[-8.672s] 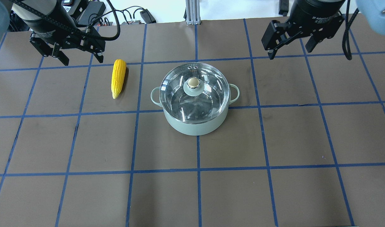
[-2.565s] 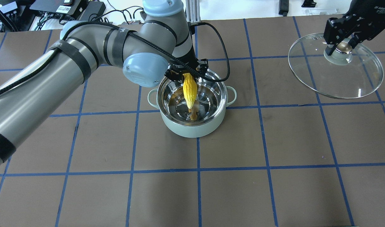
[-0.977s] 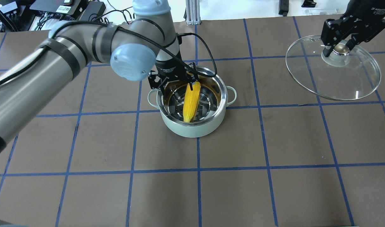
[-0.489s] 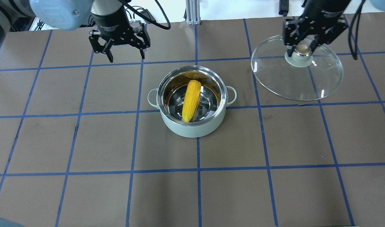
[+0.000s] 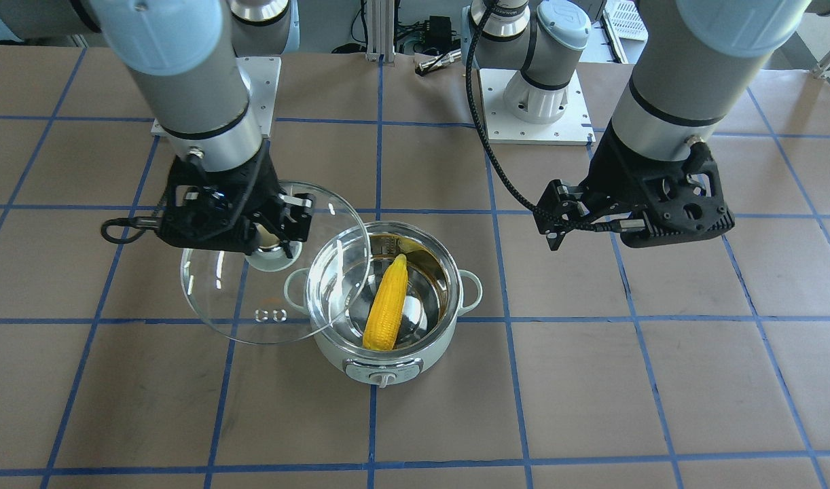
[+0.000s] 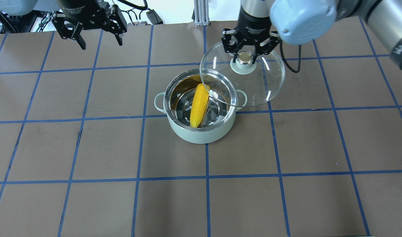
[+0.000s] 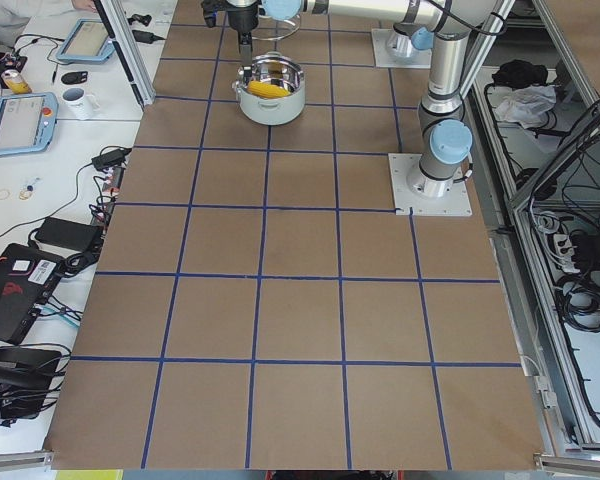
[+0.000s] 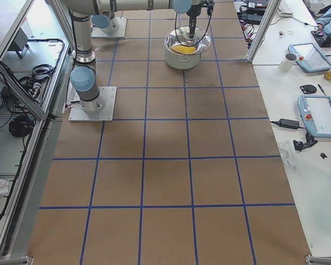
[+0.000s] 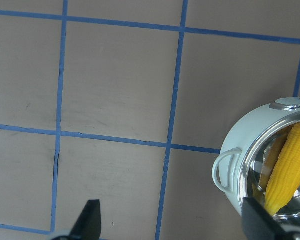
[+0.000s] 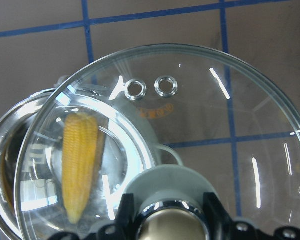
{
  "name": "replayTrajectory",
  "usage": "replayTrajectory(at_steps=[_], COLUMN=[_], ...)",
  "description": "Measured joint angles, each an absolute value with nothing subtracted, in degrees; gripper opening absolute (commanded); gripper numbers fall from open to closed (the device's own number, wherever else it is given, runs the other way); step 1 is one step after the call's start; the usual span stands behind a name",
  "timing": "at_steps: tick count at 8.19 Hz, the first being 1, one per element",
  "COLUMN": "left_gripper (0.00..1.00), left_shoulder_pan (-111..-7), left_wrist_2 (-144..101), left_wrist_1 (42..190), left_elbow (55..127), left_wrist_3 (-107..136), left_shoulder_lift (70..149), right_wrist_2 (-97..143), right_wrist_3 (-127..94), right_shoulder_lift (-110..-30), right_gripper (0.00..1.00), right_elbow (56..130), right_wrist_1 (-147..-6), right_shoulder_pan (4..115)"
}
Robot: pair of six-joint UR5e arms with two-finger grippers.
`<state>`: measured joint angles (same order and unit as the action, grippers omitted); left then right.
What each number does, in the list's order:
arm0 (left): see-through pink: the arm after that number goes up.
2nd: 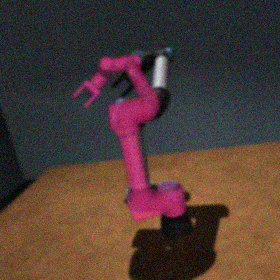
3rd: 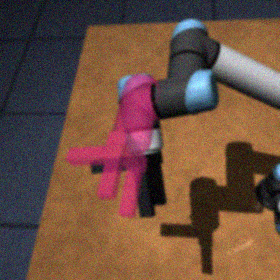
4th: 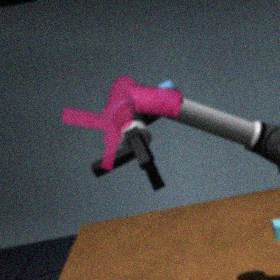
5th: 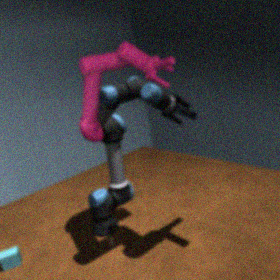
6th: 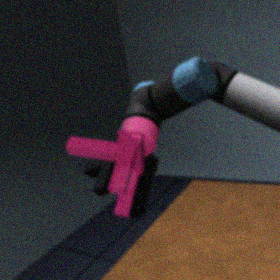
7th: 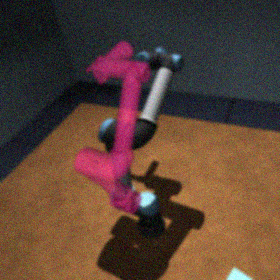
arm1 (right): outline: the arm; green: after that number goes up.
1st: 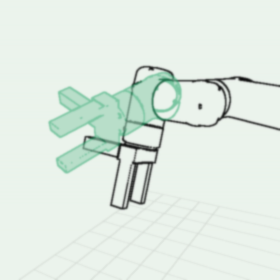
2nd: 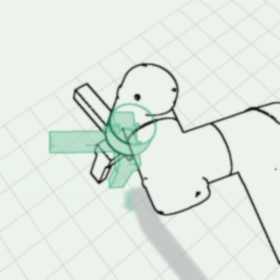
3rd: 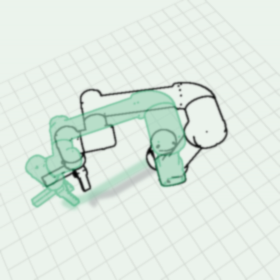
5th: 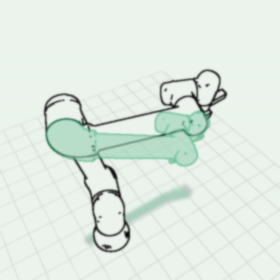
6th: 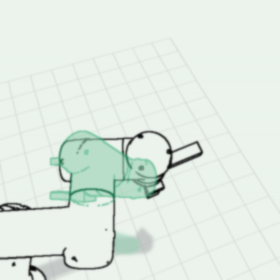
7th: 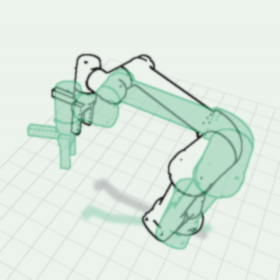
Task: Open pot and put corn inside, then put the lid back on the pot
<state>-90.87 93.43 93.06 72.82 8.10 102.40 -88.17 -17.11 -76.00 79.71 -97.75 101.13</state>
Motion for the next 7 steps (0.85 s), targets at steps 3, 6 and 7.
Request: replayTrajectory(at_steps=[3, 6, 7], left_gripper=[1.0, 1.0, 1.0], left_shoulder_pan=[-90.8, -90.8, -90.8], left_wrist_2=[93.1, 93.2, 93.3], left_wrist_1=[93.2, 92.7, 92.5], left_elbow=[73.5, 74.2, 74.3], left_wrist_3=[8.2, 7.1, 3.7], left_shoulder_lift=[98.9, 98.4, 98.4], right_wrist_2=[-86.2, -85.9, -86.1], right_wrist_3=[-27.8, -30.8, -31.1], right_shoulder_lift=[-69.7, -68.1, -68.1], right_gripper=[0.0, 0.0, 0.0], right_elbow=[79.5, 80.7, 81.5], right_wrist_1=[-107.1, -107.9, -107.8], right_shoulder_pan=[109.2, 112.1, 112.3])
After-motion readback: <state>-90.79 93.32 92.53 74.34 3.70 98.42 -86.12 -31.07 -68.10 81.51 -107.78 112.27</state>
